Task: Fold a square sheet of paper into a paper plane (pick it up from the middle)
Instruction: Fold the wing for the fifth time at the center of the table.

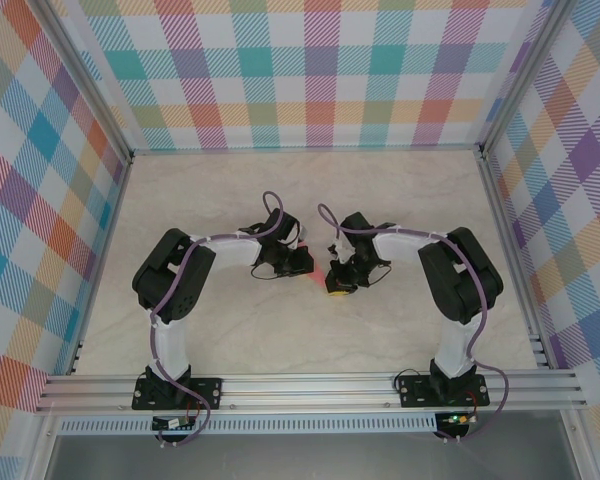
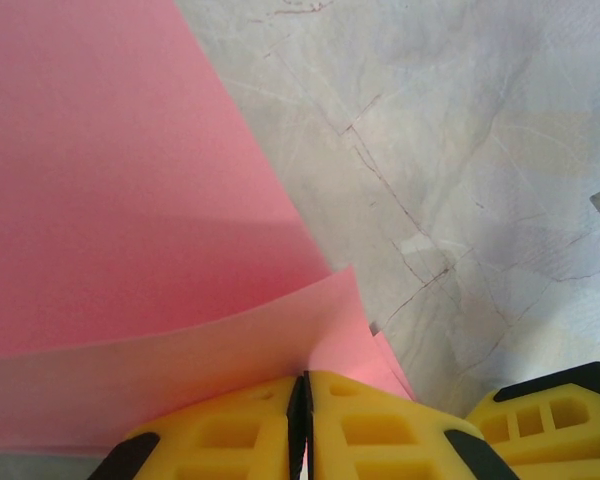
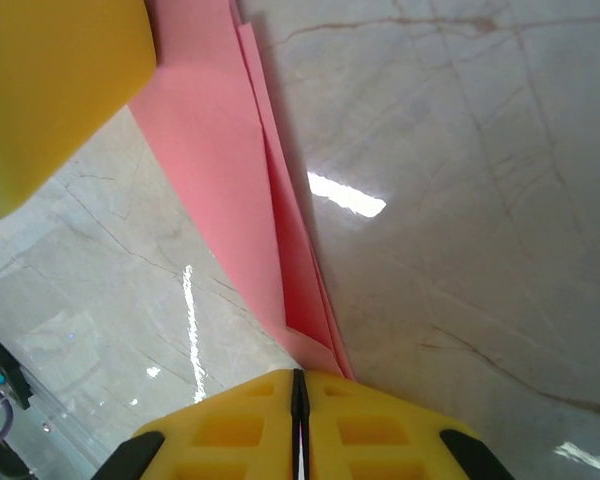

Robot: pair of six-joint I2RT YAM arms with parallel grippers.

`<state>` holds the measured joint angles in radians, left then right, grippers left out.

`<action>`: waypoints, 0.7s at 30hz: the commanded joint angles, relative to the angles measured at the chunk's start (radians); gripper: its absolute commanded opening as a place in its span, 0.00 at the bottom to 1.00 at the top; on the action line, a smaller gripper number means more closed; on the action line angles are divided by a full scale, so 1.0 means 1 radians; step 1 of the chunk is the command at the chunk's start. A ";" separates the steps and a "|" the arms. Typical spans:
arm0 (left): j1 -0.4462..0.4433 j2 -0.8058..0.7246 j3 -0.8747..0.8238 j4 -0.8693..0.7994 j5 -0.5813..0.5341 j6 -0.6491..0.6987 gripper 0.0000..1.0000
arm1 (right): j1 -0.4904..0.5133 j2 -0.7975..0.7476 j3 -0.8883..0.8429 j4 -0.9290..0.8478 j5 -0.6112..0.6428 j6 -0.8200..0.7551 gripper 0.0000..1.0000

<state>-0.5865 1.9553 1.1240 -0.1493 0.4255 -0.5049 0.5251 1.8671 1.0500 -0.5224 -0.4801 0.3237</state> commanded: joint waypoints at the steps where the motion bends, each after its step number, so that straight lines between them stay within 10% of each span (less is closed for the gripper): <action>1: 0.030 0.095 -0.029 -0.075 -0.208 0.009 0.12 | -0.011 0.012 -0.053 -0.018 0.016 -0.003 0.11; 21: 0.036 0.106 -0.029 -0.053 -0.170 0.002 0.12 | -0.008 -0.100 -0.045 0.127 -0.106 0.080 0.10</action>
<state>-0.5854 1.9572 1.1252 -0.1505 0.4286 -0.5049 0.4957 1.7714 0.9421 -0.3927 -0.5659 0.3851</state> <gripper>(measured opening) 0.122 0.097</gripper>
